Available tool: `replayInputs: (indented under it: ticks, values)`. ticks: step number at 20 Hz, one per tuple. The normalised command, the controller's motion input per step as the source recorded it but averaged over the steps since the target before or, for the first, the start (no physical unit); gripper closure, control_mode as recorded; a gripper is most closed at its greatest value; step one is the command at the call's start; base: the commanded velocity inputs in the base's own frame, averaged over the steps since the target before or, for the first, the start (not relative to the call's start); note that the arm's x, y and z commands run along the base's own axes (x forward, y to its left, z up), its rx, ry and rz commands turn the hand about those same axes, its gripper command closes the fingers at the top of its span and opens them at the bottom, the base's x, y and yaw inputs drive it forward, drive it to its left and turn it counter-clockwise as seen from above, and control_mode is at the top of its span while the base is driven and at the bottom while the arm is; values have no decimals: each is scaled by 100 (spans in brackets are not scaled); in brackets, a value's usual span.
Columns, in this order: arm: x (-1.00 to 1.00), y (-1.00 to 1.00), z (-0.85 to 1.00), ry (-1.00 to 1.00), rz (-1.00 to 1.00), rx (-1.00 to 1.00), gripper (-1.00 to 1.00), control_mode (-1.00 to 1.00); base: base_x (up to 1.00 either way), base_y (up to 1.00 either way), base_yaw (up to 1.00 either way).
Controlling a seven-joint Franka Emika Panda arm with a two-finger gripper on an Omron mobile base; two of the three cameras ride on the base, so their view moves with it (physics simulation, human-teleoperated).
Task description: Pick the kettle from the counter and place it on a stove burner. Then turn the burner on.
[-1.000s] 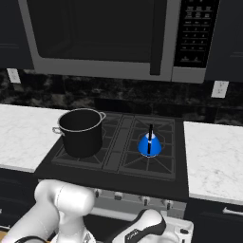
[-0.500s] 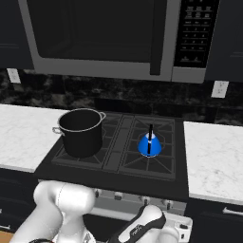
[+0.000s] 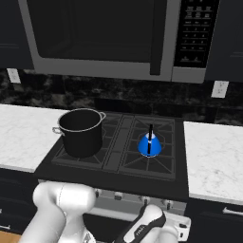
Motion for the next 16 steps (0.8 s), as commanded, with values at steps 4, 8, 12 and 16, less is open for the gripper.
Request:
replayInputs:
  ticks: [4, 8, 12, 16]
  values:
    - [12, 0, 0, 0, 0, 0, -100, -100, 0, 0, 0]
    - [10, 0, -1, 0, 0, 0, -100, -100, 0, 0, 0]
    - [3, -2, -4, 0, 0, 0, -100, -100, 0, 0, 0]
    - [4, -8, -1, 0, 0, 0, -100, -100, 0, 0, 0]
